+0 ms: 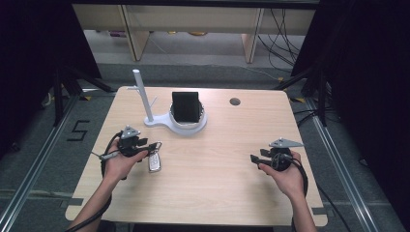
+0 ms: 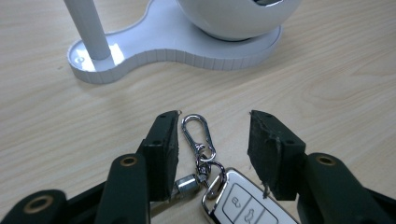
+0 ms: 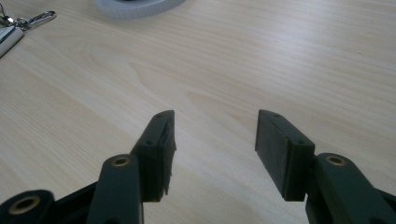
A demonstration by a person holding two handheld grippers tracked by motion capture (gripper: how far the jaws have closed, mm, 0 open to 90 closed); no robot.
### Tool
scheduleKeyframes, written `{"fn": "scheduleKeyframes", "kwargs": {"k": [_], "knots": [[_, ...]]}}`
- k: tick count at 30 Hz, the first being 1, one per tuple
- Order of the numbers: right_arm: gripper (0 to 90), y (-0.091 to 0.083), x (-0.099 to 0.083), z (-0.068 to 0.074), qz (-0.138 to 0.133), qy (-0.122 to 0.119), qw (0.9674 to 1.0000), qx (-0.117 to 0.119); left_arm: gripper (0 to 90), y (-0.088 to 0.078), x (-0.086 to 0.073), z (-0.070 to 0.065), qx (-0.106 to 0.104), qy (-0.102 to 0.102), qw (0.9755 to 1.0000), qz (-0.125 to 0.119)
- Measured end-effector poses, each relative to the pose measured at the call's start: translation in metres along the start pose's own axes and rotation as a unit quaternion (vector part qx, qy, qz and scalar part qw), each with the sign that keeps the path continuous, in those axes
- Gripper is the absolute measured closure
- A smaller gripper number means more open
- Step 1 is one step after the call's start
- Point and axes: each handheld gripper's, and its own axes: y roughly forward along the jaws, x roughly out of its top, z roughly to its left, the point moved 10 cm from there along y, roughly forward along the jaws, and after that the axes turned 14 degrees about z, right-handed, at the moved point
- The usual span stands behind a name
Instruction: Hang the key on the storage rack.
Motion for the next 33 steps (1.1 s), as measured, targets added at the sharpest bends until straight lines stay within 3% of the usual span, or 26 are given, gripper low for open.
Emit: {"fn": "scheduleKeyframes", "kwargs": {"k": [2, 3, 4, 7, 8, 11, 12, 14, 16, 18, 19, 20, 26, 32, 33], "knots": [[48.6, 0.0, -0.001, -0.001, 0.004, -0.001, 1.0, -0.006, 55.7, 0.008, 0.0, 0.001, 0.0, -0.005, 0.9998, 0.02], [48.6, 0.0, -0.001, -0.001, 0.004, -0.001, 1.0, -0.006, 55.7, 0.011, -0.002, 0.003, 0.002, 0.003, 0.9992, 0.04], [48.6, 0.0, -0.001, 0.0, 0.007, 0.001, 1.0, -0.006, 57.2, 0.019, -0.002, 0.004, 0.003, -0.005, 0.9977, 0.067], [48.6, 0.002, 0.0, 0.001, 0.002, 0.0, 1.0, 0.002, 60.5, 0.026, 0.0, 0.004, 0.004, -0.014, 0.9966, 0.081], [48.6, 0.002, -0.001, 0.004, 0.004, 0.018, 0.9998, 0.005, 61.6, 0.031, 0.002, 0.002, 0.006, -0.028, 0.995, 0.096], [48.6, 0.002, -0.003, 0.004, 0.015, 0.015, 0.9998, 0.002, 63.4, 0.034, 0.002, 0.002, 0.012, -0.03, 0.9931, 0.113], [48.6, 0.002, -0.003, 0.004, 0.015, 0.015, 0.9998, 0.002, 63.4, 0.034, 0.0, 0.004, 0.019, -0.021, 0.9907, 0.133], [48.6, 0.001, -0.004, 0.004, 0.018, 0.011, 0.9998, 0.0, 63.9, 0.036, 0.0, 0.005, 0.027, -0.027, 0.9885, 0.147], [48.6, 0.001, -0.003, 0.004, 0.017, 0.009, 0.9998, 0.002, 64.5, 0.036, -0.002, 0.005, 0.028, -0.029, 0.9847, 0.17], [48.5, 0.002, -0.005, 0.006, 0.023, 0.018, 0.9995, 0.011, 64.9, 0.038, -0.002, 0.005, 0.034, -0.033, 0.9832, 0.176], [48.5, 0.003, -0.003, 0.006, 0.015, 0.013, 0.9997, 0.012, 65.2, 0.038, -0.003, 0.005, 0.036, -0.03, 0.9798, 0.194], [48.4, 0.003, -0.004, 0.003, 0.022, 0.004, 0.9997, 0.005, 65.3, 0.038, -0.003, 0.004, 0.037, -0.031, 0.9786, 0.2], [48.0, 0.005, -0.006, 0.004, 0.028, 0.004, 0.9996, 0.01, 65.9, 0.041, -0.001, 0.004, 0.044, -0.021, 0.9726, 0.227], [48.0, 0.004, -0.006, 0.004, 0.028, 0.004, 0.9995, 0.01, 70.0, 0.042, 0.0, 0.004, 0.046, -0.014, 0.9687, 0.243], [48.0, 0.005, -0.005, 0.004, 0.028, 0.004, 0.9996, 0.011, 71.2, 0.041, 0.0, 0.005, 0.048, -0.01, 0.9667, 0.251]]}}
